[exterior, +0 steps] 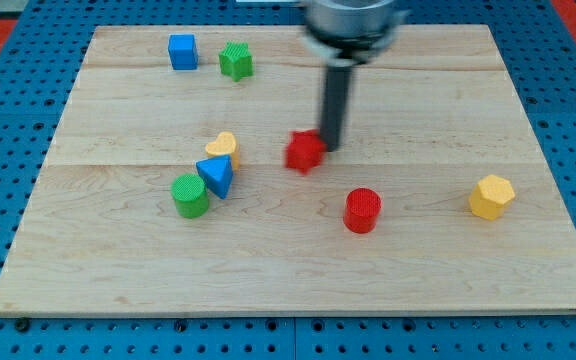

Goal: Move the red circle into the blue triangle

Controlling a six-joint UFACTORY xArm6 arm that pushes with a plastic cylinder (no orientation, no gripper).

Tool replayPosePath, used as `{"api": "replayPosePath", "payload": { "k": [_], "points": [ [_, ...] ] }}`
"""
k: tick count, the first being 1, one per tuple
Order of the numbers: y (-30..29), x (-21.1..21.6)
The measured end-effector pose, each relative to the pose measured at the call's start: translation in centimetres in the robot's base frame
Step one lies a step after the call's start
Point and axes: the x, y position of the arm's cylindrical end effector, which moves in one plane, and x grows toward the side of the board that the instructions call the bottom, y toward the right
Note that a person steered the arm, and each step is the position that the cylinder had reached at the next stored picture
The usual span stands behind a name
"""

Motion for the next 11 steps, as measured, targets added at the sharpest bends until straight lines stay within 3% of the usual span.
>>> {"api": "replayPosePath", "payload": {
  "k": [1,2,3,4,5,6,7,9,11],
  "points": [
    [-5.4,1.9],
    [3.9,1.7],
    [11.5,7.4],
    [12.4,12.0],
    [4.6,9.1],
    [3.5,6.8],
    [-3.7,4.3],
    [1.8,0.8],
    [-9.3,-1.4]
  ]
}}
